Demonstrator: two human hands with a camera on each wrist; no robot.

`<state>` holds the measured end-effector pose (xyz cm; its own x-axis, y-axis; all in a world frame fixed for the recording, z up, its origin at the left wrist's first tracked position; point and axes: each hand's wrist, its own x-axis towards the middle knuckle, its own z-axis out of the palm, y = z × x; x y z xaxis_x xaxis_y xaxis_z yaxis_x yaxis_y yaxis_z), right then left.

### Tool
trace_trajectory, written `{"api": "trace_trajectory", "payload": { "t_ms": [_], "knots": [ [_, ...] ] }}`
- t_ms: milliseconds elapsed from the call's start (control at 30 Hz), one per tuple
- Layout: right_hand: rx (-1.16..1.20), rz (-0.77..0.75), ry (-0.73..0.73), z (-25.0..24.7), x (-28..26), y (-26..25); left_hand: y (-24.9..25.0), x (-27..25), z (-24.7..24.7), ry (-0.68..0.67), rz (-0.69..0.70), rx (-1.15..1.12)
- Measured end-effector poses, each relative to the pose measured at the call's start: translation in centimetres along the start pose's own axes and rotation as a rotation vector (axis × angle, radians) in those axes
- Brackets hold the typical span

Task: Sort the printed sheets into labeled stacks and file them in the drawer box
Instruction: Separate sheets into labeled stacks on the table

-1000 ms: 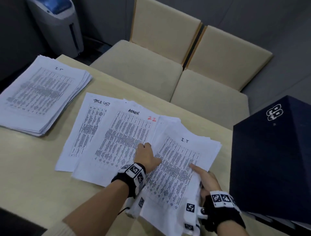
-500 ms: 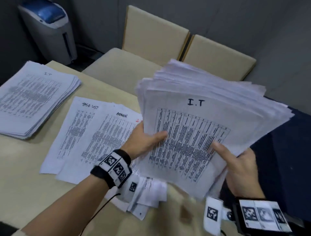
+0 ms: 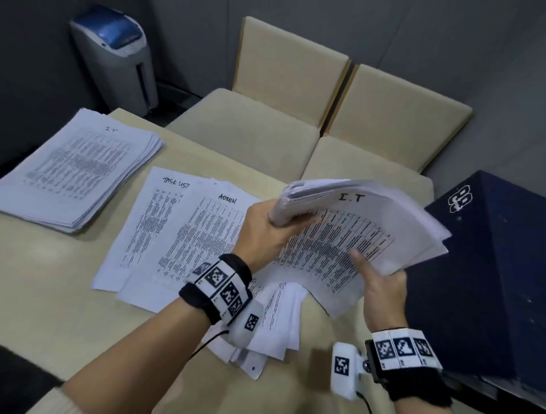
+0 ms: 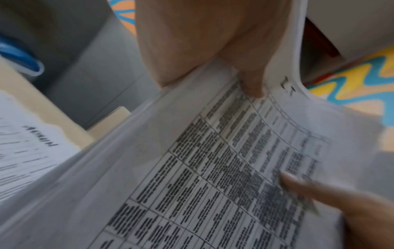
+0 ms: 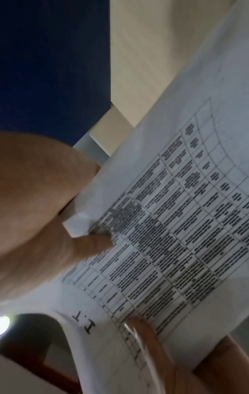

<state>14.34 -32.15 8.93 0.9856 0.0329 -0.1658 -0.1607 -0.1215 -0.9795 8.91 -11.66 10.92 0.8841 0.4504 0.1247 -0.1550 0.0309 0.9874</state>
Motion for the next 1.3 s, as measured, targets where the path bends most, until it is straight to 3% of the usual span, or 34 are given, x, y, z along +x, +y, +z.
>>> {"api": "trace_trajectory", "payload": {
  "t_ms": [133, 267, 333, 400, 500, 633, 733, 867, 967, 1100, 1167, 1300],
  "knots": [
    [0.044, -0.078, 0.032, -0.1, 0.4, -0.3, 0.5, 0.1, 0.1, 0.053, 0.045, -0.096],
    [0.021, 0.009, -0.077, 0.6, 0.4, 0.3, -2.5, 0.3, -0.1, -0.105, -0.135, 0.074],
    [-0.014, -0.011, -0.033, 1.1, 0.8, 0.2, -3.9, 0.0, -0.5, -0.134, -0.145, 0.181],
    [-0.022, -0.064, 0.016, 1.5, 1.3, -0.5, -4.0, -0.2, -1.6, -0.099, -0.145, 0.149],
    [0.106, -0.096, 0.052, 2.6, 1.3, -2.0, -2.9, -0.3, -4.3, -0.107, -0.174, 0.17],
    [0.391, -0.108, -0.155, 5.7, 0.3, -4.2, -1.0, 0.2, -7.2, -0.19, -0.271, 0.182],
    [0.322, -0.151, -0.174, 9.7, 0.1, -4.7, -0.4, 1.3, -9.9, -0.158, -0.287, 0.143],
    [0.276, -0.157, -0.19, 15.8, 0.9, -3.6, 0.3, 2.6, -18.0, -0.075, -0.307, 0.204],
    [0.129, -0.043, -0.193, 20.3, 1.2, 0.4, 0.4, 3.5, -27.0, 0.04, -0.336, 0.248],
    [-0.251, 0.2, -0.28, 24.1, 0.2, 7.2, 0.0, 4.9, -40.5, 0.225, -0.443, 0.33],
    [-0.429, 0.279, -0.304, 25.2, -0.9, 9.1, -0.9, 5.7, -46.8, 0.266, -0.494, 0.38],
    [-0.591, 0.266, -0.213, 26.3, -2.6, 10.3, -2.7, 7.8, -54.4, 0.242, -0.599, 0.452]
  ]
}}
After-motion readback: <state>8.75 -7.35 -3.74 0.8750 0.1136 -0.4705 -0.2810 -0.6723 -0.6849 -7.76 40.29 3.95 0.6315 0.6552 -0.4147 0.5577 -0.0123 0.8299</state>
